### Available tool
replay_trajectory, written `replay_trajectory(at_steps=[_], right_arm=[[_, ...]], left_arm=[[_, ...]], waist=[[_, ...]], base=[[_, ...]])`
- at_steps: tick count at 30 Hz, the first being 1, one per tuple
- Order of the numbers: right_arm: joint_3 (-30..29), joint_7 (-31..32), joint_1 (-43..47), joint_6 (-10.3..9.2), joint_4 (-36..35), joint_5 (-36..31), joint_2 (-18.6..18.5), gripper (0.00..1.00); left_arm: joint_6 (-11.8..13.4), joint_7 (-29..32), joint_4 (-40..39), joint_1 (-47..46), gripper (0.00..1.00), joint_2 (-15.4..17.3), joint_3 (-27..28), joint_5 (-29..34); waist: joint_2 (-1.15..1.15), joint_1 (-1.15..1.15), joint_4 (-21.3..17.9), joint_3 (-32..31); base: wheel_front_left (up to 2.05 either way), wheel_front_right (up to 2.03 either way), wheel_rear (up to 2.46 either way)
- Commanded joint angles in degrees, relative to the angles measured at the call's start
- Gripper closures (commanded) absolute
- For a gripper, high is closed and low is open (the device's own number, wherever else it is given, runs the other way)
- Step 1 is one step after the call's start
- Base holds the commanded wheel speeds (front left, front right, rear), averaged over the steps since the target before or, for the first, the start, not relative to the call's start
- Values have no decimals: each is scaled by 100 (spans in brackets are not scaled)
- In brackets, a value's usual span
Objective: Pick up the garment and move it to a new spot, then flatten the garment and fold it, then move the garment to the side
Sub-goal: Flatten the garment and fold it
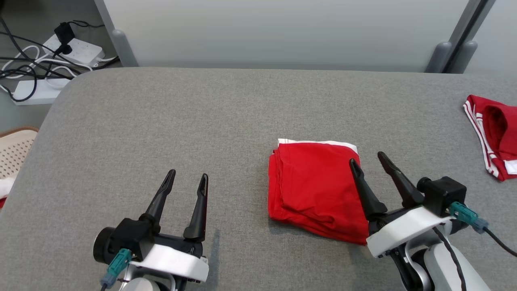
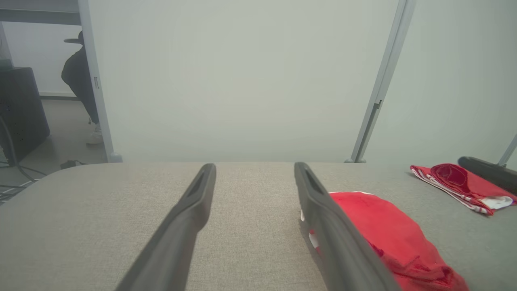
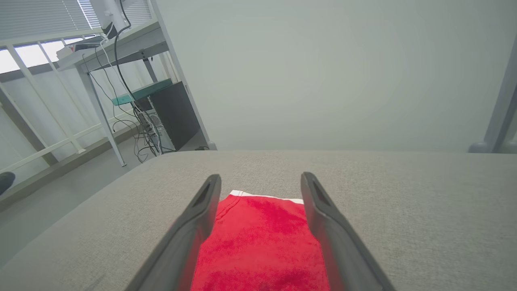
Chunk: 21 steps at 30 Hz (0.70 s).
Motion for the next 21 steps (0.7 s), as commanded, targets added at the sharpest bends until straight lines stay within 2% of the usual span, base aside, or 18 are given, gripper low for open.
replay_trajectory(at_steps=[1,5,9,14,21], right_arm=[[66,-136,-3,10,-163,-132,4,0],[-281,-583,216,10,-104,-620,11,0],[-472,-672,407,10,1,-764,40,0],[-804,-739,772,10,-9,-635,125,0],[-1155,-755,1346,10,-487,-636,151,0]], left_arm=[[38,-59,-149,-85,0,19,213,-34],[87,-59,-172,-12,0,19,275,-79],[84,-59,-156,45,0,19,277,-94],[76,-59,-169,123,0,19,300,-60],[64,-59,-257,313,0,19,338,-11]], waist=[[0,0,-51,-43],[0,0,-164,-159],[0,0,-188,-228],[0,0,-176,-313],[0,0,-182,-372]], base=[[0,0,0],[0,0,0],[0,0,0],[0,0,0],[0,0,0]])
